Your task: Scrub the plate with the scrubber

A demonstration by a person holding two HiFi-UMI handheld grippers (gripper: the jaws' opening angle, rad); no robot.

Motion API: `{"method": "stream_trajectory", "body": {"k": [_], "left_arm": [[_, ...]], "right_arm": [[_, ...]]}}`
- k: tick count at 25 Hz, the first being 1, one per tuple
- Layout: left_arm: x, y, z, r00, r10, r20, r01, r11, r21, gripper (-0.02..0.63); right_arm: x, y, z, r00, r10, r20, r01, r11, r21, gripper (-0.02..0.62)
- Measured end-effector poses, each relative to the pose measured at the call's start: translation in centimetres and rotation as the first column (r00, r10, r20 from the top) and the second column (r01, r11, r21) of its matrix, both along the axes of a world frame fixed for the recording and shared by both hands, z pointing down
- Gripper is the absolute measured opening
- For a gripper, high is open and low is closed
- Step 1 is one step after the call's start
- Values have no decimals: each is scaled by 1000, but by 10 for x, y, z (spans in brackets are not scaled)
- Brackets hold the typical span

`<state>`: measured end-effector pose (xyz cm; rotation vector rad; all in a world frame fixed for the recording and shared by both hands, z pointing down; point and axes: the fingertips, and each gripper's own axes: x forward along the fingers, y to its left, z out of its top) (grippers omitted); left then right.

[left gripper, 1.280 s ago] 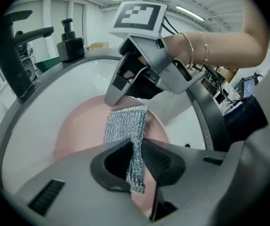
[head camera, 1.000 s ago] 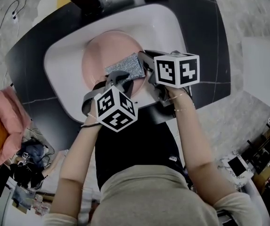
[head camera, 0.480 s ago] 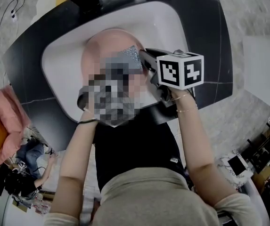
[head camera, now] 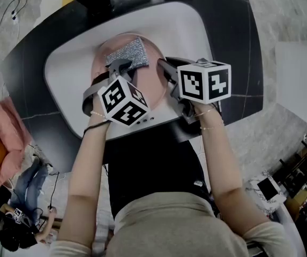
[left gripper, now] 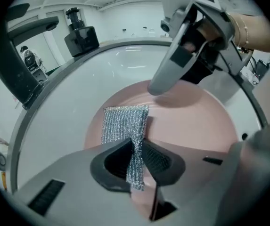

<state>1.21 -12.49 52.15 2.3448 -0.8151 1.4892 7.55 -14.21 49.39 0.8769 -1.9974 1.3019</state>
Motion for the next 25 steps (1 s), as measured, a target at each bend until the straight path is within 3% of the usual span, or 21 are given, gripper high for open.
{"method": "stream_trajectory", "body": {"k": [7,13,25], "left_arm": [[-32,9,15,996,-56,73,63,993,-97,77],[-36,28,18,995,42,89,-28,989,-148,77],[-42,86,6,977,188,103,-148,939,-310,77]], "right_arm": [[2,0,1,1000,-12,10,12,1000,-25,63],[3,1,8,1000,-22,4,23,999,-39,61],[2,-7,2,1000,-16,-2,16,1000,-16,58]]}}
